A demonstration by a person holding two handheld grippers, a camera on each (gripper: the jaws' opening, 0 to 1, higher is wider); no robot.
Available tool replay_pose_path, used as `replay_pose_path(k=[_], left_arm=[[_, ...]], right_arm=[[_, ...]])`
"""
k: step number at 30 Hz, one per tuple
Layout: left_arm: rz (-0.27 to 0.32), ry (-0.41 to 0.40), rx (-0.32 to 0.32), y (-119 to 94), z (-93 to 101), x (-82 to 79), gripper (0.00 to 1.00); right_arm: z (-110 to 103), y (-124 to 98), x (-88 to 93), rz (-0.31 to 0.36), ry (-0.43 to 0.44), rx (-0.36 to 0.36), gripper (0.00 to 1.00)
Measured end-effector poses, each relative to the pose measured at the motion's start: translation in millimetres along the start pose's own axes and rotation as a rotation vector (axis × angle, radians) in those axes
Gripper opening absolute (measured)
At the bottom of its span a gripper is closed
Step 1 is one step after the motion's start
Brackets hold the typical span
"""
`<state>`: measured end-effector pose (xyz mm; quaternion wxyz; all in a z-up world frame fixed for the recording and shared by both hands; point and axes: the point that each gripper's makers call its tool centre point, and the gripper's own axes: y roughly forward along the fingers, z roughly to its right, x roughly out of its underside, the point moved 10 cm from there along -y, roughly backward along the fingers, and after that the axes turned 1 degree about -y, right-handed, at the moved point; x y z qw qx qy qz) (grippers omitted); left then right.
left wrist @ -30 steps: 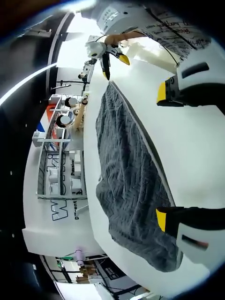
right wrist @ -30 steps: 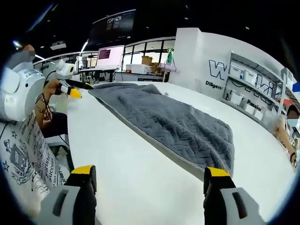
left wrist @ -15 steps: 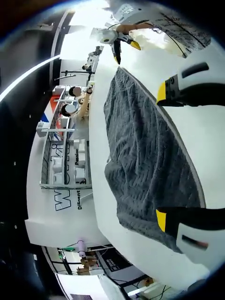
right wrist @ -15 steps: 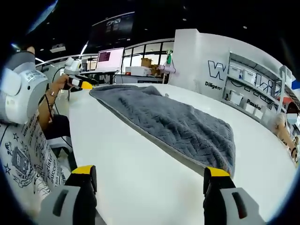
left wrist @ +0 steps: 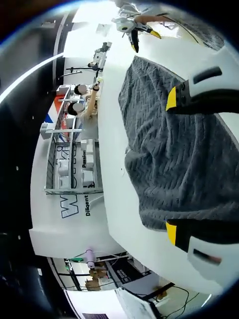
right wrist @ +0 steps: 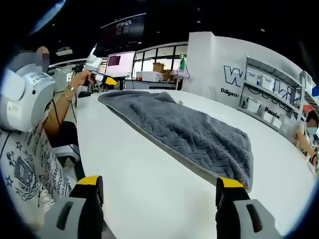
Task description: Fold the towel on the table until its edges align and the towel forms a compact rectangular stack.
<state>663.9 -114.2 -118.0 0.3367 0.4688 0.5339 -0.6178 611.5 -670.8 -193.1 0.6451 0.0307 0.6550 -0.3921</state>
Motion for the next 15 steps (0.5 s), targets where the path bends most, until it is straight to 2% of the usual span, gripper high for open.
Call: replay_pose_path(k=[7,12,15], left_arm=[[-0.041,0.022,-0.005,20.4,-16.3,-15.9,0.9],[-0.08,0.036,-0.019,35.3,-27.3,-25.1,0.88],[-0.084,0.044,-0.022,43.1,-33.4,-34.2,0.88]], right_arm=[[-2.5,-6.2,-3.9,0.048,0.006,-0.023,0.97],[-4.3,-5.0,-3.3,0.036,-0.004,-0.027,0.96],[-4.4,-5.8,-2.4,0.033,0.0,-0.025,0.96]])
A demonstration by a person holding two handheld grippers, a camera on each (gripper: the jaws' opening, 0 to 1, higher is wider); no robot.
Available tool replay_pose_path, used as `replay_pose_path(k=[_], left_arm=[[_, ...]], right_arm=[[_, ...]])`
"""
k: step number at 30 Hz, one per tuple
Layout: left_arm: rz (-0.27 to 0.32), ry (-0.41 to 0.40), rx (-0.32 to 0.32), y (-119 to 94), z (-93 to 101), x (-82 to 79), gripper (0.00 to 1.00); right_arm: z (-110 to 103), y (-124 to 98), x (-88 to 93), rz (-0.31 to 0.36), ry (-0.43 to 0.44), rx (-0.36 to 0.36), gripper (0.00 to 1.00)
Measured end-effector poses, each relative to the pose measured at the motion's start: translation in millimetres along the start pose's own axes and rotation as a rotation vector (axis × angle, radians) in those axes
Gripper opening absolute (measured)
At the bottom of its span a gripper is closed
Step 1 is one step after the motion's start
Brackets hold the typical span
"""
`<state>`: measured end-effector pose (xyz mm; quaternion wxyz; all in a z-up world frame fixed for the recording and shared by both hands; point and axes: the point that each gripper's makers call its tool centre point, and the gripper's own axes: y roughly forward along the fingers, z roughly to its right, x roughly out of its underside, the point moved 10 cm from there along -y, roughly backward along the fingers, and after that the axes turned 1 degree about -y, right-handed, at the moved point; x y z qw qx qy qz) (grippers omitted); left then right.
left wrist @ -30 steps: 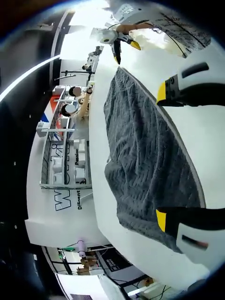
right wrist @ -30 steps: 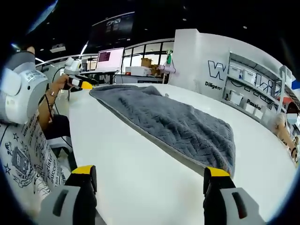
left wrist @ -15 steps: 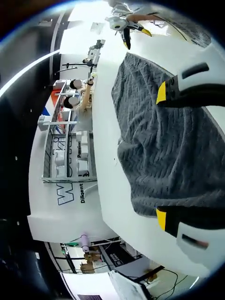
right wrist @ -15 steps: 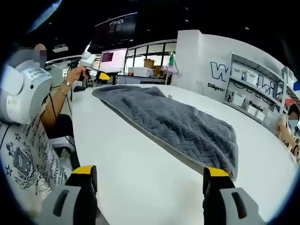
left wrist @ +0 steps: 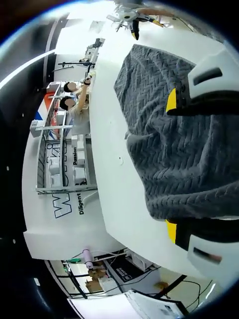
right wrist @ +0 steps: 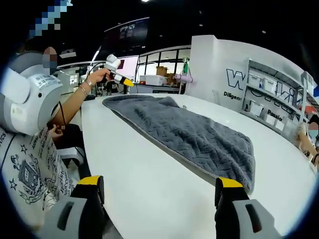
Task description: Fold the towel on the table until its edges align and the towel forms a compact rectangular stack.
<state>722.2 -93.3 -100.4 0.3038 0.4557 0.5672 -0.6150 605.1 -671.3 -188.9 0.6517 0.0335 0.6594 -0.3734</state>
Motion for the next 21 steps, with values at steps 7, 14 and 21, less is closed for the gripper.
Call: replay_pose_path(k=[7,14,21], left_arm=[[-0.008,-0.031,-0.126,24.9,-28.0,-9.8,0.81],[-0.042,-0.099,-0.233,53.2,-52.9,-5.0,0.8],[-0.03,-0.132,-0.338,75.3,-75.0,0.1,0.7]], right_arm=[[-1.4,-1.9,0.6,-0.004,0.007,0.01,0.96],[-2.4,-4.3,2.0,-0.011,0.011,0.02,0.96],[-4.9,-5.2,5.5,-0.019,0.021,0.022,0.95]])
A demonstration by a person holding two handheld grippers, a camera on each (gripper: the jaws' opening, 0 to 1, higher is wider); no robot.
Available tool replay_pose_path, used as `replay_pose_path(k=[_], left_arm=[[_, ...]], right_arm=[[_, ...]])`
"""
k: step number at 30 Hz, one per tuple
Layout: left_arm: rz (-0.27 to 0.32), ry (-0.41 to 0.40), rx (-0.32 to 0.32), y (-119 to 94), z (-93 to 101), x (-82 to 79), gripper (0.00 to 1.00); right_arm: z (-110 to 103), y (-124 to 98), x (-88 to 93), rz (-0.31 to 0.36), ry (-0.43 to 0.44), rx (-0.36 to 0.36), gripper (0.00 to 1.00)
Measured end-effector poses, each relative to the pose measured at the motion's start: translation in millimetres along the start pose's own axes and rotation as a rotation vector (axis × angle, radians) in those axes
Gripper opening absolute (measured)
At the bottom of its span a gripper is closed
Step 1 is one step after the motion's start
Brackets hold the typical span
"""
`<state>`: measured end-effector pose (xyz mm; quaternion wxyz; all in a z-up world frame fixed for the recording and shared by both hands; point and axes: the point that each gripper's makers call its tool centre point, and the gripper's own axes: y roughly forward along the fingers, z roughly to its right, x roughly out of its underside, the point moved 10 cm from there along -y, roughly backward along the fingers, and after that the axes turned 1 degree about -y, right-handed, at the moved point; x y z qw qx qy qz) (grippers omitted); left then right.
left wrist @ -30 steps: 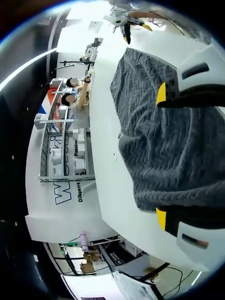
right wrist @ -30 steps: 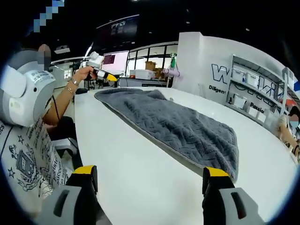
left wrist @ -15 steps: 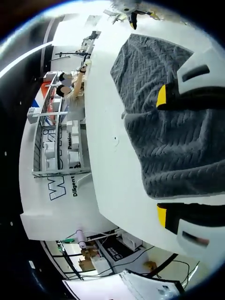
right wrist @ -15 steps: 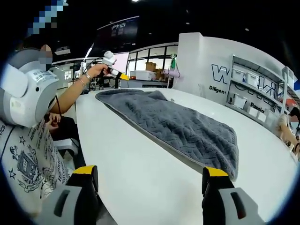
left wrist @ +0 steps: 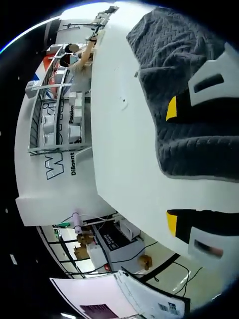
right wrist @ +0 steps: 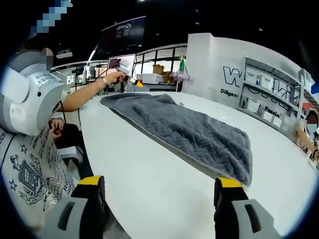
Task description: Fold the towel on the table until its edges align and the towel forms a compact rectangular stack.
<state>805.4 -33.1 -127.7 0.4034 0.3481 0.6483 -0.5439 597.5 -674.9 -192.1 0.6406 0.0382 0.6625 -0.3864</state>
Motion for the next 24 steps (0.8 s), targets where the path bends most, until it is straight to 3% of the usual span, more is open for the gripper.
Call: replay_pose_path(k=[5,9,13,17,24], left_arm=[[-0.003,-0.01,0.012,17.8,-4.2,1.4,0.64],[0.005,-0.004,0.026,34.4,-10.5,0.3,0.5],[0.004,-0.006,0.054,46.9,-12.6,4.5,0.46],[-0.018,0.012,0.061,59.1,-15.1,12.3,0.34],[-0.058,0.049,0.069,71.0,-13.9,21.6,0.27]], right_arm=[[-0.5,-0.9,2.7,-0.019,0.0,0.006,0.94],[-2.1,0.0,2.5,-0.02,0.0,0.002,0.94],[-4.4,0.3,2.3,-0.016,-0.001,-0.004,0.94],[-5.1,0.7,4.3,-0.027,0.006,-0.004,0.94],[-5.2,0.7,4.6,-0.031,0.008,-0.002,0.94]])
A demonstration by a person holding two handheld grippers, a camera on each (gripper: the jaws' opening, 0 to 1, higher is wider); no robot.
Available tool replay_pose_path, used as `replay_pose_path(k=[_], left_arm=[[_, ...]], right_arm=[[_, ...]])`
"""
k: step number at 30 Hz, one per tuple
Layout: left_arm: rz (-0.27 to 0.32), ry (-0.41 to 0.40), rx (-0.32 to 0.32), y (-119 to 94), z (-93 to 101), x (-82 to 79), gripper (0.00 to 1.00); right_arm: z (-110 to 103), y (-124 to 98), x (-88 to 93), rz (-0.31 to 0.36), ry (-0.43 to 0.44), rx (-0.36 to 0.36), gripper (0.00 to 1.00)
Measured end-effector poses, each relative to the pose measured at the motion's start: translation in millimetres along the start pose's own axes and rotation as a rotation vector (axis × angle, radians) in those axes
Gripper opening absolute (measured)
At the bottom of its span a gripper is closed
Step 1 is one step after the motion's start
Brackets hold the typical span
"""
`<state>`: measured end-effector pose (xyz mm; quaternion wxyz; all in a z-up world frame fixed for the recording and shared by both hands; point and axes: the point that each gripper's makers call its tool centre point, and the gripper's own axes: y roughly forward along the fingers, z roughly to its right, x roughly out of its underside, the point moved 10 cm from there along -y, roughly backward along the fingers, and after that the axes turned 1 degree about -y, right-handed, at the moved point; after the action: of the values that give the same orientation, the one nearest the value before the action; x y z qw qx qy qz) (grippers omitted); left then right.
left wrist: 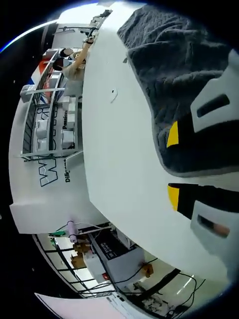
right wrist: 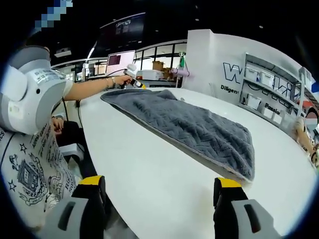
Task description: Fold the towel on the table until its edges align and the towel forms a compact rectangular stack.
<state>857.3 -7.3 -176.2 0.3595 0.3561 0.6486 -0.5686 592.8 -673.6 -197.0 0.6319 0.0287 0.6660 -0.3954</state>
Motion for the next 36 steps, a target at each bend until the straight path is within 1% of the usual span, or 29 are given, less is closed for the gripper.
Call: replay_pose_path(k=[3,7,10,11,14,16,17,22,24,26,31,34,36], left_arm=[[-0.016,0.012,-0.002,3.2,1.8,3.8,0.27],[-0.037,0.019,0.033,6.0,6.0,7.3,0.26],[-0.052,0.041,0.028,8.8,6.1,11.0,0.26],[-0.04,0.027,0.033,9.4,5.2,11.1,0.25],[-0.032,0.0,0.04,9.8,3.8,12.6,0.25],[-0.02,-0.01,0.053,10.4,4.2,14.0,0.22],[-0.013,-0.035,0.068,10.9,4.4,15.0,0.2],[0.005,-0.042,0.055,10.7,5.2,16.9,0.15],[0.01,-0.04,0.05,10.9,5.0,17.3,0.1],[0.011,-0.024,0.039,11.6,4.0,17.1,0.08],[0.005,-0.005,0.031,10.6,4.1,16.6,0.07],[-0.001,0.006,0.0,9.2,0.3,17.1,0.08],[-0.003,0.007,-0.009,7.7,-2.1,18.2,0.08]], right_arm=[[0.1,0.9,0.3,-0.002,0.002,-0.002,0.93],[-0.2,1.0,0.5,-0.007,0.0,-0.005,0.93],[-0.1,0.7,0.3,-0.006,-0.001,-0.004,0.93],[-0.2,0.7,0.3,-0.006,-0.002,-0.004,0.93],[-0.7,0.9,0.2,-0.004,0.001,-0.004,0.93],[-0.8,1.0,0.1,-0.005,0.0,-0.006,0.93],[-0.7,1.1,0.1,-0.005,0.0,-0.006,0.92],[0.0,1.6,-0.5,-0.004,-0.002,-0.007,0.92],[0.1,1.7,-0.9,-0.003,-0.003,-0.007,0.92],[0.0,2.0,-1.3,-0.002,-0.004,-0.008,0.92],[0.1,2.7,-1.4,-0.003,-0.004,-0.011,0.92],[0.2,2.2,-1.7,-0.004,-0.005,-0.009,0.92],[0.6,1.5,-2.0,-0.004,-0.006,-0.008,0.92]])
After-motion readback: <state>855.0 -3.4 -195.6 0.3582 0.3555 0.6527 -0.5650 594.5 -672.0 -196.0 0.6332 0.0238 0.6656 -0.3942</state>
